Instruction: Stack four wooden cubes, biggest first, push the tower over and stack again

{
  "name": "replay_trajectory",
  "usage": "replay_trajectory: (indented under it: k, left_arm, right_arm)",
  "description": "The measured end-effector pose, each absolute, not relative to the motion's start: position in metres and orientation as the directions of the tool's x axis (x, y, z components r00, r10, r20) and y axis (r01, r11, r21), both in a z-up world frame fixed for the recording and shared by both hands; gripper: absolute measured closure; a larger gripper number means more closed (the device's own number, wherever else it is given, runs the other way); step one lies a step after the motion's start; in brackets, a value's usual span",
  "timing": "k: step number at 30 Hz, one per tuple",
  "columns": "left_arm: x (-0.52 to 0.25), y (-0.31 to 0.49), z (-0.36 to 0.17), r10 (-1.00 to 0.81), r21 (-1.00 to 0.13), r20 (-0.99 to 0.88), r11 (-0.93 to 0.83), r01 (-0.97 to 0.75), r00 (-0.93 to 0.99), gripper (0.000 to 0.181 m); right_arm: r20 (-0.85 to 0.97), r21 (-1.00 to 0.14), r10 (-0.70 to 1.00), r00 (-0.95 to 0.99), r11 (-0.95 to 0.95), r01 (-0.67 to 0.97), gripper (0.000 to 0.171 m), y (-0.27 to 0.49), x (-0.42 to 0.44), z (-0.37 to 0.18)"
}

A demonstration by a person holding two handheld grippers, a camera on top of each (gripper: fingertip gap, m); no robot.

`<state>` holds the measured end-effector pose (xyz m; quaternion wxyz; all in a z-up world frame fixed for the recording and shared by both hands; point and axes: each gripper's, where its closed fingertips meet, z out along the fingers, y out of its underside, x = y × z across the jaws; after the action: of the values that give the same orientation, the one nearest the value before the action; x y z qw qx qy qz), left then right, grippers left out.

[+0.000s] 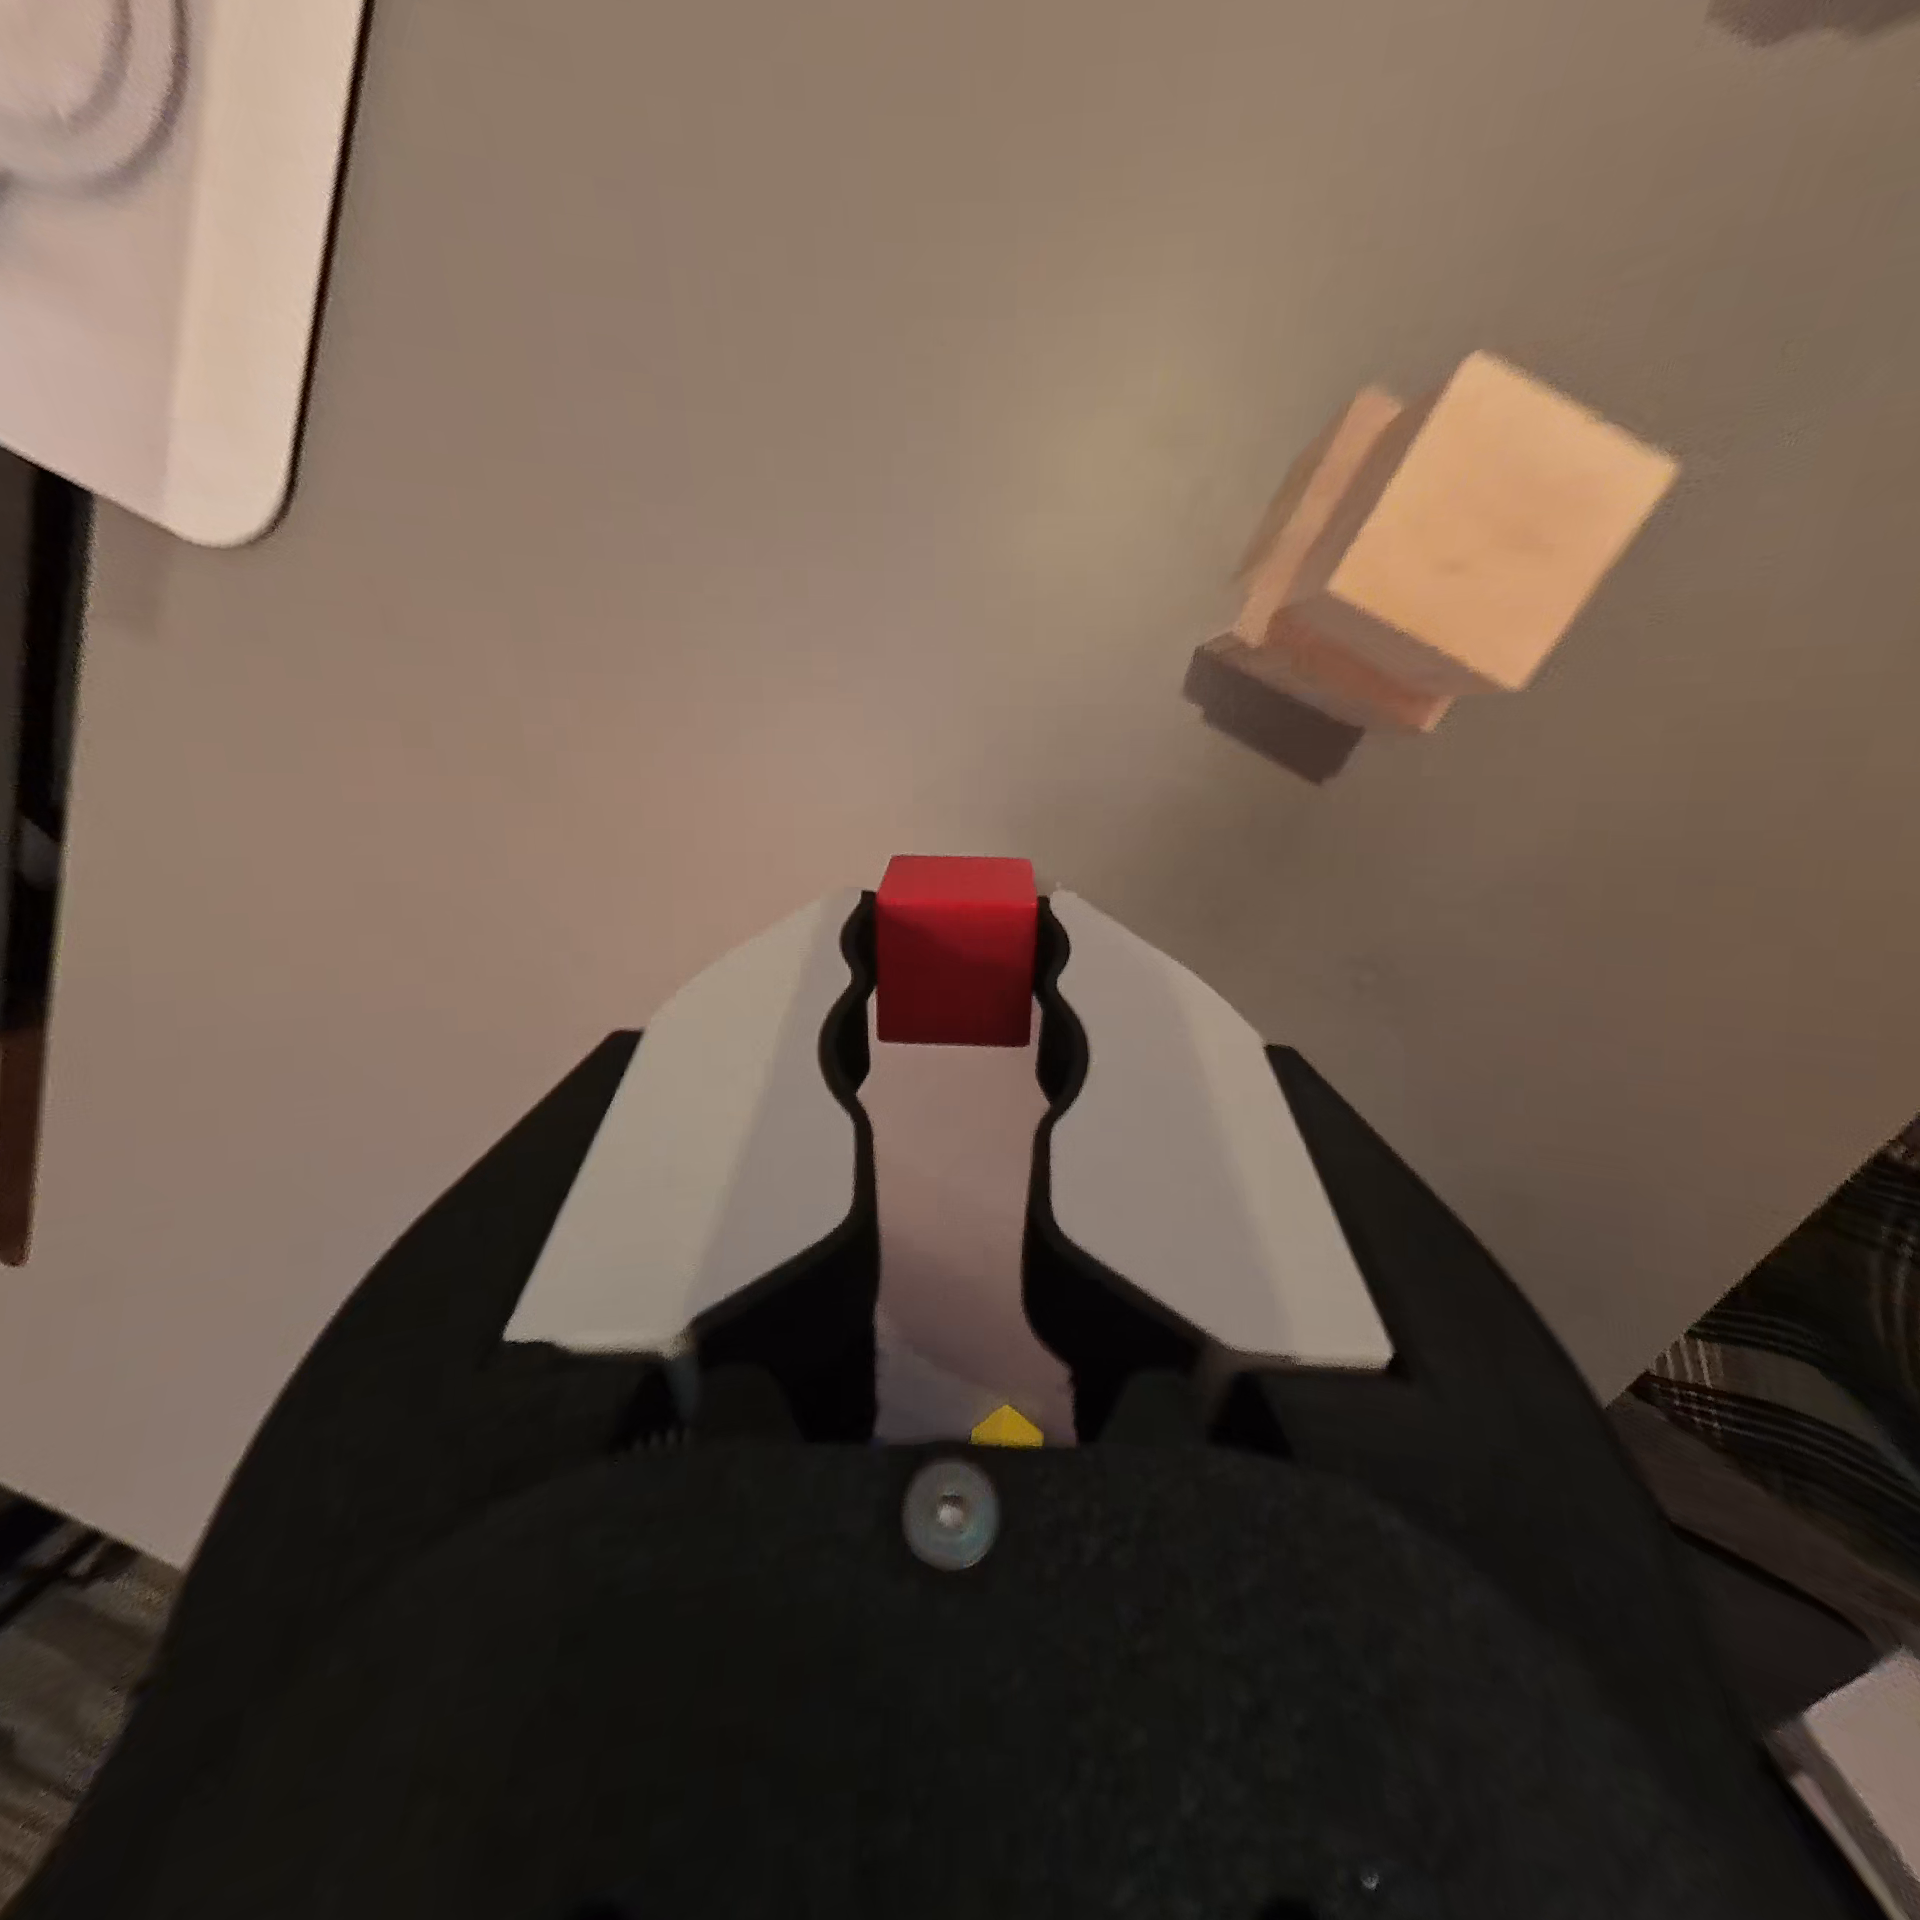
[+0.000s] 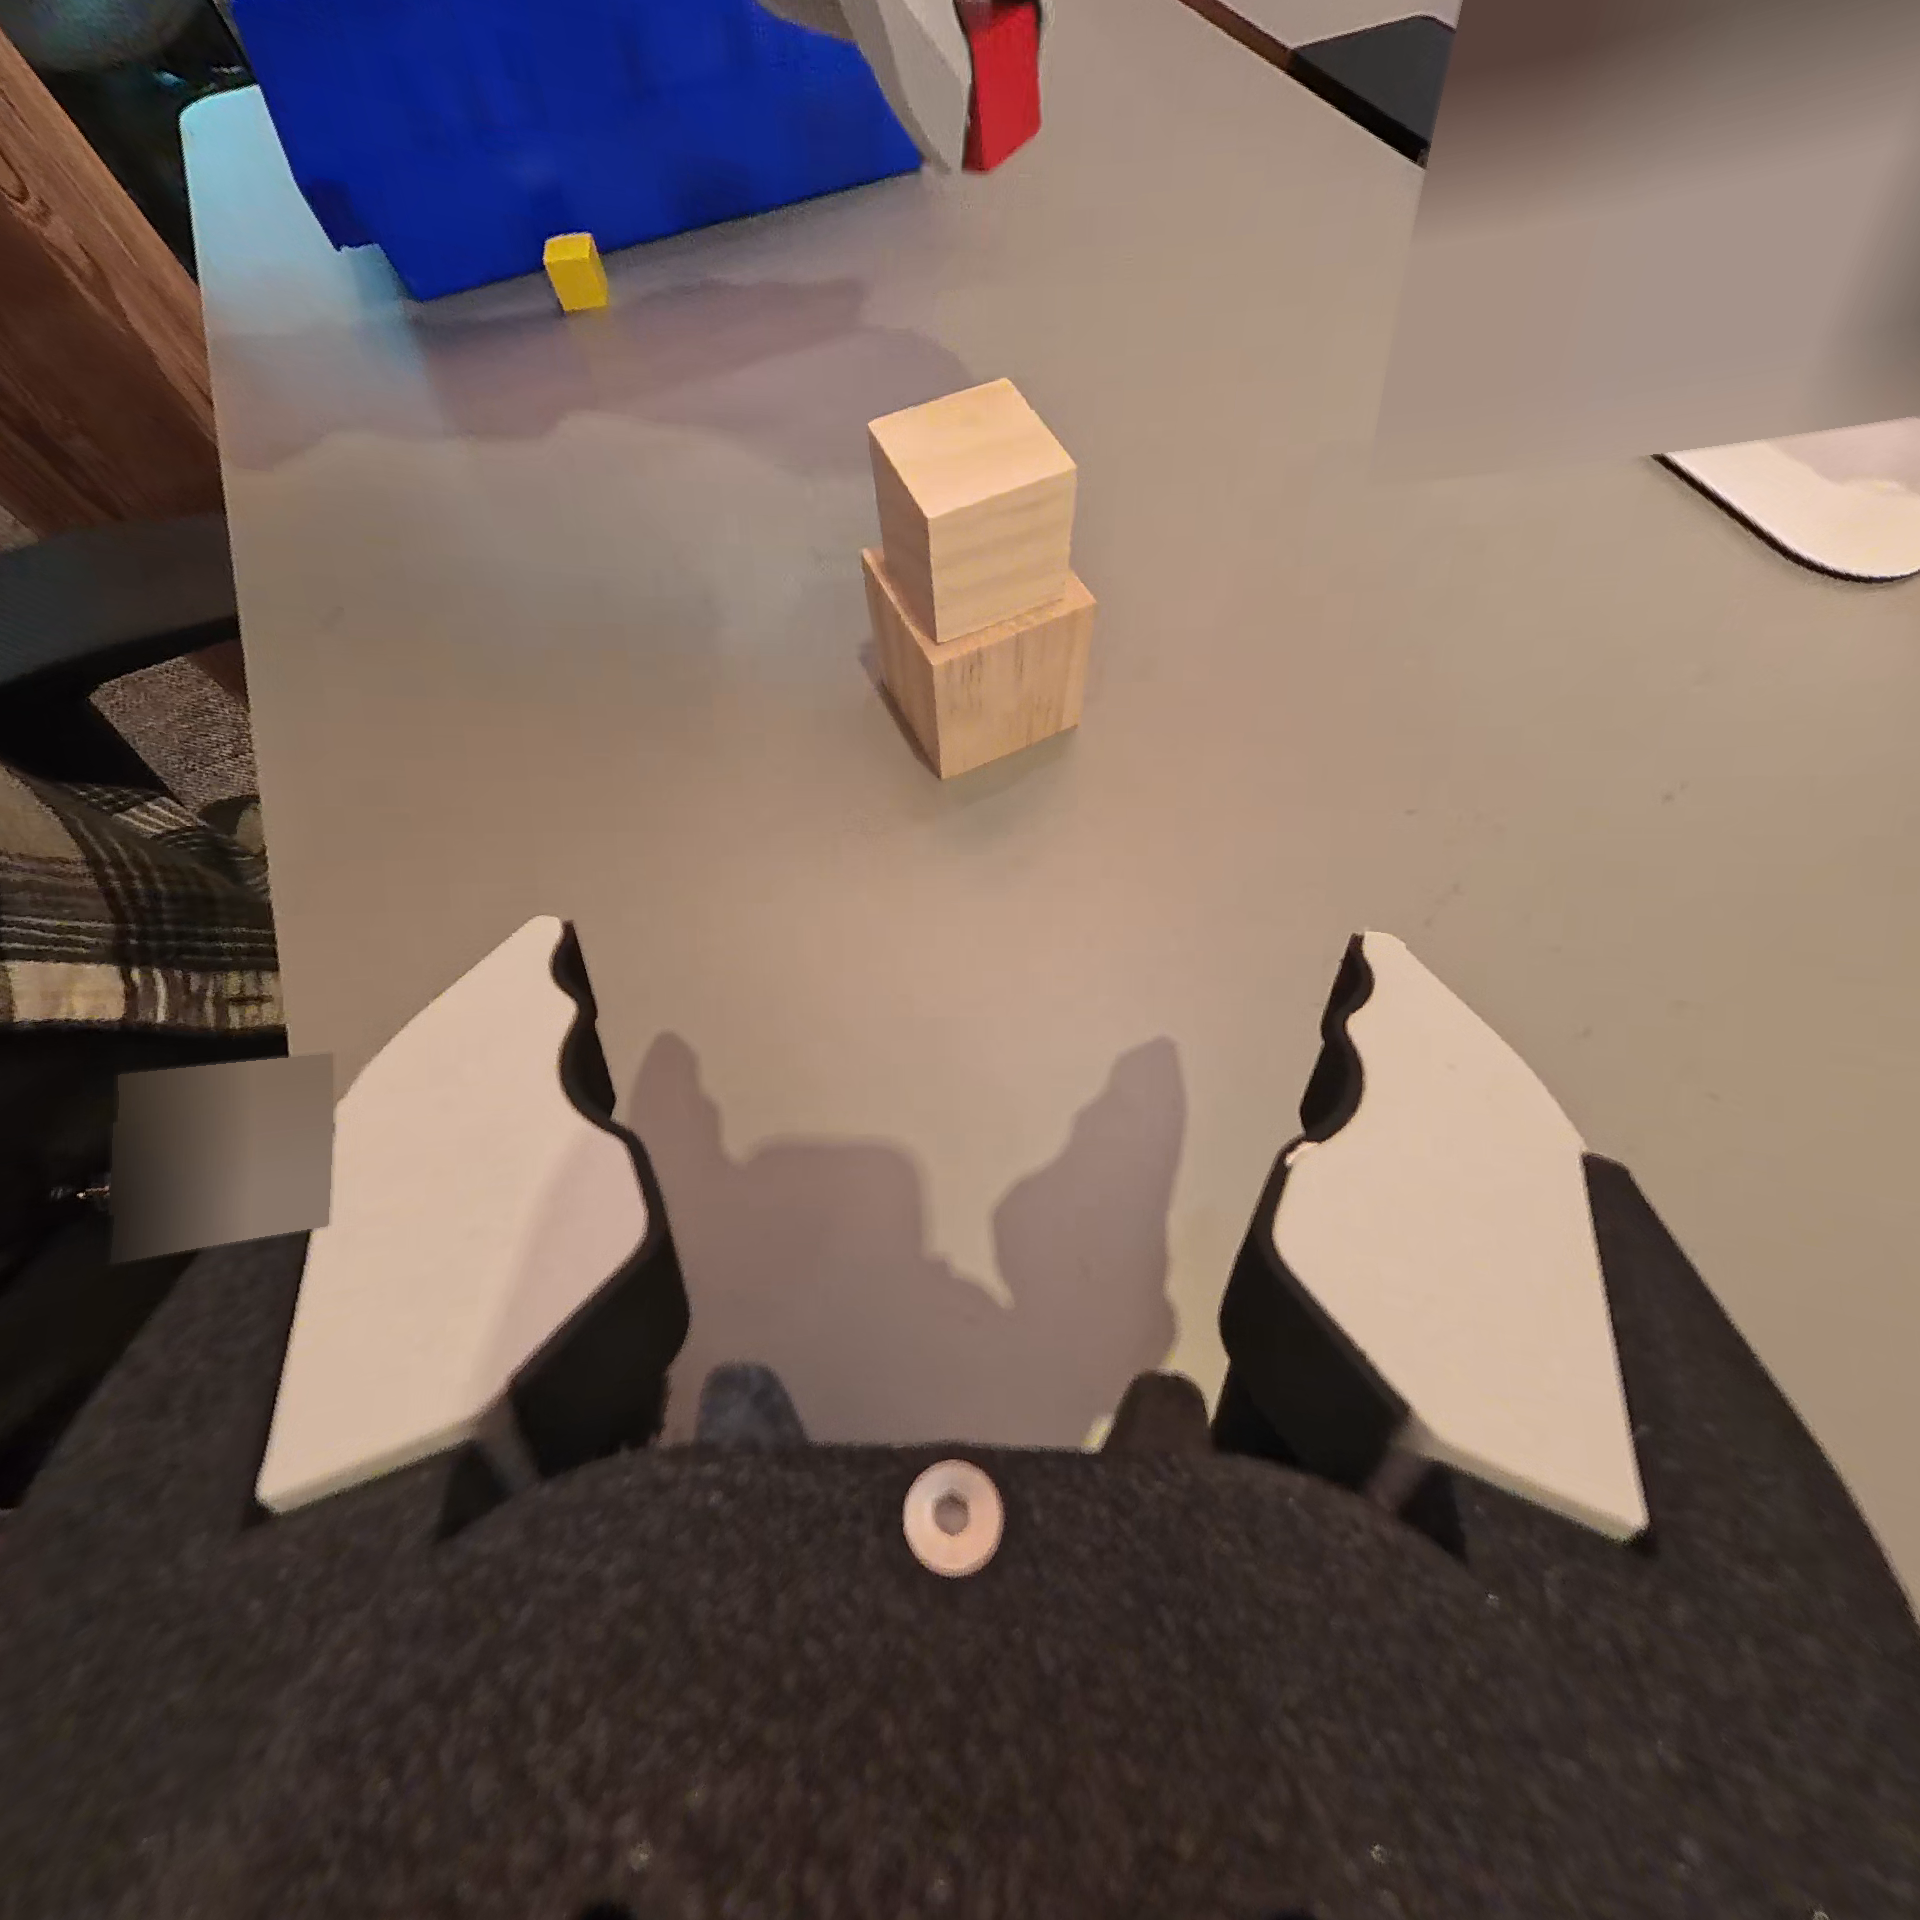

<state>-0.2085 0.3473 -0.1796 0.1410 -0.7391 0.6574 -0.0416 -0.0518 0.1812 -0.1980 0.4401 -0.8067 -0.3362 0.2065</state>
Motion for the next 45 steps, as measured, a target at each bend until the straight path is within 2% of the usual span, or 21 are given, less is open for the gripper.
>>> replay_trajectory:
  k: [8,18,45]
  left_arm:
    - [-0.166,0.298,-0.144,-0.989,-0.312,-0.141,0.084,-0.946,-0.042,0.153]
    - [-0.137,0.263,-0.157,-0.967,-0.26,-0.124,0.247,-0.934,-0.221,0.153]
    - [-0.133,0.267,-0.191,-0.962,-0.179,-0.066,0.274,-0.945,-0.266,0.153]
  right_arm:
    - [-0.033,-0.85,0.727,0.685,-0.381,0.363,0.042,0.179,-0.052,-0.196]
    - [-0.025,-0.854,0.728,0.685,-0.372,0.364,0.043,0.177,-0.051,-0.192]
    - [-0.039,-0.85,0.731,0.682,-0.383,0.362,0.044,0.178,-0.05,-0.196]
